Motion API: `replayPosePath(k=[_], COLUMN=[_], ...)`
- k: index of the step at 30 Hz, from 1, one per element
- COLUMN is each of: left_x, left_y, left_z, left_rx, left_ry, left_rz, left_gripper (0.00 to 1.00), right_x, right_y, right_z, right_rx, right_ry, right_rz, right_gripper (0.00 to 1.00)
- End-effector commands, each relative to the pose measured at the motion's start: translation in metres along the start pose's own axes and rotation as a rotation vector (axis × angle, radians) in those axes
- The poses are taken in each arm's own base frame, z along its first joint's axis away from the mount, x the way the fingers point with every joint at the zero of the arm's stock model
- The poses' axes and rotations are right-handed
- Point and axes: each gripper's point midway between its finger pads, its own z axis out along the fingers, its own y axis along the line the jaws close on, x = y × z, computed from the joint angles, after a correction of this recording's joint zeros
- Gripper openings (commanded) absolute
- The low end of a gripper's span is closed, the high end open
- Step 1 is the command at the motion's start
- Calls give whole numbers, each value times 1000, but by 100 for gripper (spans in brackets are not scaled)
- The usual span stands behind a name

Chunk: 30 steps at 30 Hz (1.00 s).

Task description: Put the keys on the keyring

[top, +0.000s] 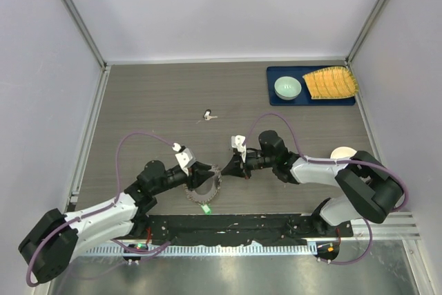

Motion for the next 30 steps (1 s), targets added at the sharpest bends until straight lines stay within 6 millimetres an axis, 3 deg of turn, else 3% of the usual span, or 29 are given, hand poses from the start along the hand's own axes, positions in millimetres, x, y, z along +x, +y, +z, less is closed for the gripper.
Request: replayPosePath(k=[1,7,8,20,30], left_x=[-11,-9,-18,-3,6], left_y=[-13,-25,-29,-19,-17], left_z=[5,15,19,24,28], left_rx=[96,197,225,197,201], left_ry=[-31,21,13,78,103], left_rz=[22,49,58,67,73], left_gripper=[31,33,33,32,18], right_x=[-22,-22,-22,-21,-21], right_y=[-4,-3,-3,-1,-1], right_z=[-2,-2,-2,-2,-1], right_rx=[17,15,15,4,2], right_ry=[-46,-43,-42,-41,-43], right_rz=[-80,-79,-79,-73,-68], right_gripper=[1,1,1,1,1])
